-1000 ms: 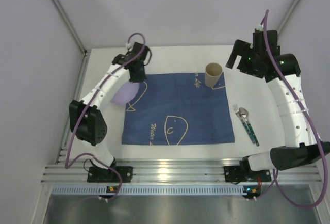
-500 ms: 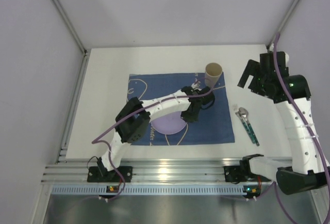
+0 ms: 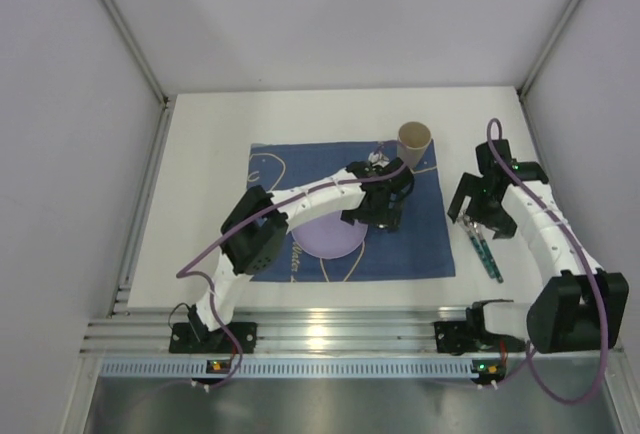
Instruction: Set the dinner table for one person
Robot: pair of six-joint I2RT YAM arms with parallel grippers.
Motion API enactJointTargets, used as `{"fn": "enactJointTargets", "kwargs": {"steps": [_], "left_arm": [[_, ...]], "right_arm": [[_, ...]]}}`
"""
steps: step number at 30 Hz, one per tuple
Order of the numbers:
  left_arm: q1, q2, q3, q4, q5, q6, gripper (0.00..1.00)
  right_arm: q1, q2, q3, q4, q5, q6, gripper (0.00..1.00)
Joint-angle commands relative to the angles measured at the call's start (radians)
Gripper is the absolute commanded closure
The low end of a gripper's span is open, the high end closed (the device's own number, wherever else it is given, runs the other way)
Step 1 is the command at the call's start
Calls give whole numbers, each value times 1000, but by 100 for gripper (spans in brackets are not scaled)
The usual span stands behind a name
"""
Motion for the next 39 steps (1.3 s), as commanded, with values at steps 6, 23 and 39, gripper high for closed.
{"fn": "enactJointTargets", "kwargs": {"steps": [6, 23, 39], "left_arm": [[68, -203, -129, 79, 44, 29, 4], [206, -255, -252, 119, 143, 136, 8], [229, -247, -256, 93, 155, 156, 10]], "right_arm": [[-179, 122, -72, 165, -69, 31, 12], [-236, 388, -83, 346, 26, 14, 41], [-231, 535, -37, 415, 105, -66, 100]]}}
